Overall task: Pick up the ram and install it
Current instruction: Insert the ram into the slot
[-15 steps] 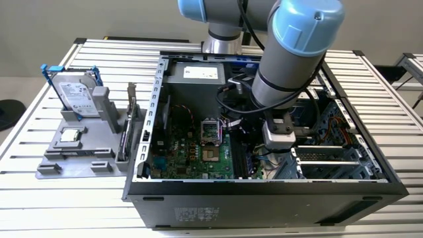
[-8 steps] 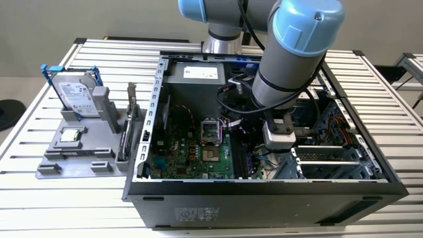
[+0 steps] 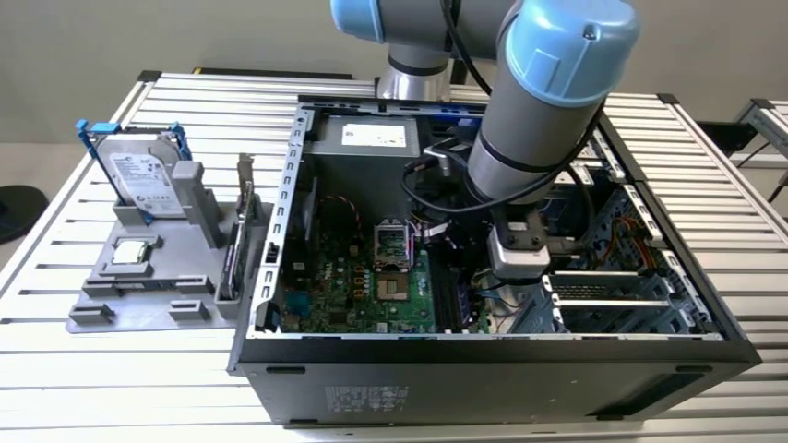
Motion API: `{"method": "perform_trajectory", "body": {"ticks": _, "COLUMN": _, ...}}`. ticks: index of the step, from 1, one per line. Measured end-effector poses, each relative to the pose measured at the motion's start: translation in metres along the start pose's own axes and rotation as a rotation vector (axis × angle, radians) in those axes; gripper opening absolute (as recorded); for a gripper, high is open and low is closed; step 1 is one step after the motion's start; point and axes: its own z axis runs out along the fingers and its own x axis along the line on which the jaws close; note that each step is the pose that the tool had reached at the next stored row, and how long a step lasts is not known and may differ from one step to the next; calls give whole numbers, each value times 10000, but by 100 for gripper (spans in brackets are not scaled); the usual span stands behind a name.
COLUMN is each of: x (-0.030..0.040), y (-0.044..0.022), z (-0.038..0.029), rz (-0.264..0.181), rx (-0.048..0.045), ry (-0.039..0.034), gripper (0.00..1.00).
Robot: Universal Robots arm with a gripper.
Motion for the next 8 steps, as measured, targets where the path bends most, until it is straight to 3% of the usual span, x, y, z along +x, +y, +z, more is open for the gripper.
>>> {"method": "perform_trajectory", "body": {"ticks": 8, "x": 0, "y": 3, "z": 34, "rz": -2, "rx": -4, "ry": -3, "gripper": 0}}
